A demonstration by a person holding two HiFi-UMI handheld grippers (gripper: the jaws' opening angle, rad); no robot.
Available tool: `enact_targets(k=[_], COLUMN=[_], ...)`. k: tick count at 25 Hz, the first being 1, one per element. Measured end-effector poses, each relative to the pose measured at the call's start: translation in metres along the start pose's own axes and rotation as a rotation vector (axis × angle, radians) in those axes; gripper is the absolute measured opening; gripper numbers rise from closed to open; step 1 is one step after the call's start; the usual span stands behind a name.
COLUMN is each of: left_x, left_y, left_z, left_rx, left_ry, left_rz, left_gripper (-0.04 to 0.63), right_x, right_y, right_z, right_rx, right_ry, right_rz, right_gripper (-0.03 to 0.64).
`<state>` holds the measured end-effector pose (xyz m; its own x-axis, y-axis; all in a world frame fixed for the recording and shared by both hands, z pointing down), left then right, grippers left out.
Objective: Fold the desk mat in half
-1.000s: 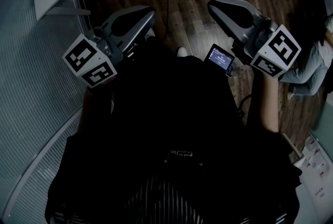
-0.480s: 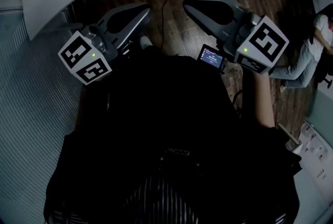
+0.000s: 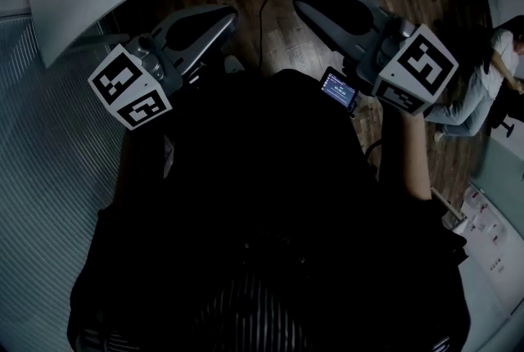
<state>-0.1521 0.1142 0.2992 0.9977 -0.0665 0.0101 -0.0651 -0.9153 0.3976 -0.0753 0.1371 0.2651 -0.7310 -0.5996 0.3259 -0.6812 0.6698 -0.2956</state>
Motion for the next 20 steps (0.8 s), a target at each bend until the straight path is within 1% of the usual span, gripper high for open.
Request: enact_targets(k=[5, 8, 11, 14, 17, 20], left_x=[-0.016, -0.025, -0.026, -0.018, -0.009, -0.004], left_y=[0.027, 0.035, 0.044, 0.054, 0.065, 0.076], left_z=[0.007, 0.004, 0.009, 0.026, 0.041, 0.044], left_rx=[-0.019, -0.044, -0.031, 0.000, -0.003, -0.009], left_ry=[-0.022, -0.028, -0.022, -0.029, -0.042, -0.035], left_rz=[0.040, 0.059, 0.073, 0.103, 0.142, 0.160], left_gripper=[0.009, 0.008, 0.009, 0.009, 0.008, 0.009], right_x=[0.026, 0.036, 0.041, 0.042, 0.044, 0.049], right_y=[-0.009, -0.009, -0.014, -0.033, -0.062, -0.084], right_z=[0.000, 0.006, 0.015, 0.023, 0.036, 0.056], right_rx=[0.022, 0.014, 0.005, 0.036, 0.071, 0.051], right_ry=[0.009, 0.004, -0.007, -0.032, -0.055, -0.072], right_rz=[0.029, 0.049, 0.074, 0.114, 0.137, 0.156], right_gripper=[0.005, 0.005, 0.005, 0.005, 0.005, 0.005])
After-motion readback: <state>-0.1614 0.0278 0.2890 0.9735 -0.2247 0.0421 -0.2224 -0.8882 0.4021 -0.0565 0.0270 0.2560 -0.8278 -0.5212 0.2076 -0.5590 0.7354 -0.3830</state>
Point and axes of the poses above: the fingertips, and each gripper's own axes: x forward along the fingers, y to its left, z out of its top, the point moved 1 cm from there along -x, backward along the fingers, and after that the axes turned 6 degrees about x, right-handed, at the moved point
